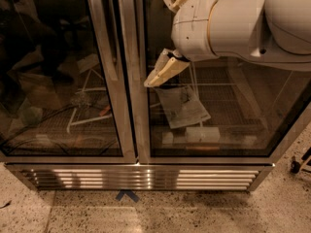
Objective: Pick orange can from top drawer and place on counter
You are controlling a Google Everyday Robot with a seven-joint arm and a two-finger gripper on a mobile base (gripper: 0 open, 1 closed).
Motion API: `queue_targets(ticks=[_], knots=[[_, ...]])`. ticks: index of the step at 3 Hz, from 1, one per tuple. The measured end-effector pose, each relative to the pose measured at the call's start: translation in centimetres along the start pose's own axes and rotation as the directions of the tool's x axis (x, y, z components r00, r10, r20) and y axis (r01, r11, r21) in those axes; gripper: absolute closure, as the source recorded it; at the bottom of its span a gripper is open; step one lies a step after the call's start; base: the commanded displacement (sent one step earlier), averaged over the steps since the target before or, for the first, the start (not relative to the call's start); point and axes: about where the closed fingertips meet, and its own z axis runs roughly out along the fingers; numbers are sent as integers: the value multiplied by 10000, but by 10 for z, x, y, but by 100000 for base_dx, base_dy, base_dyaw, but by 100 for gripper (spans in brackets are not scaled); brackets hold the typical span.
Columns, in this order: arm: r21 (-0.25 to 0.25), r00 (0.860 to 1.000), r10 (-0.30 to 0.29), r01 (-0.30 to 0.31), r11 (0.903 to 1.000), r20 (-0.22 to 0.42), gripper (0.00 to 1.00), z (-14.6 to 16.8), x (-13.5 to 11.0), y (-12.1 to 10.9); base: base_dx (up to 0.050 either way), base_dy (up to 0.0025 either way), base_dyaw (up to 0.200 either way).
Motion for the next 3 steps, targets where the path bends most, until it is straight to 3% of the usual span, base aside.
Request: queue_targets(ticks=[2,3], knots=[[458,9936,-1028,1007,9939,468,0,15,2,-11,0,0,0],[838,9803,-1701,1621,9832,1004,0,29,16,-16,0,0,0]])
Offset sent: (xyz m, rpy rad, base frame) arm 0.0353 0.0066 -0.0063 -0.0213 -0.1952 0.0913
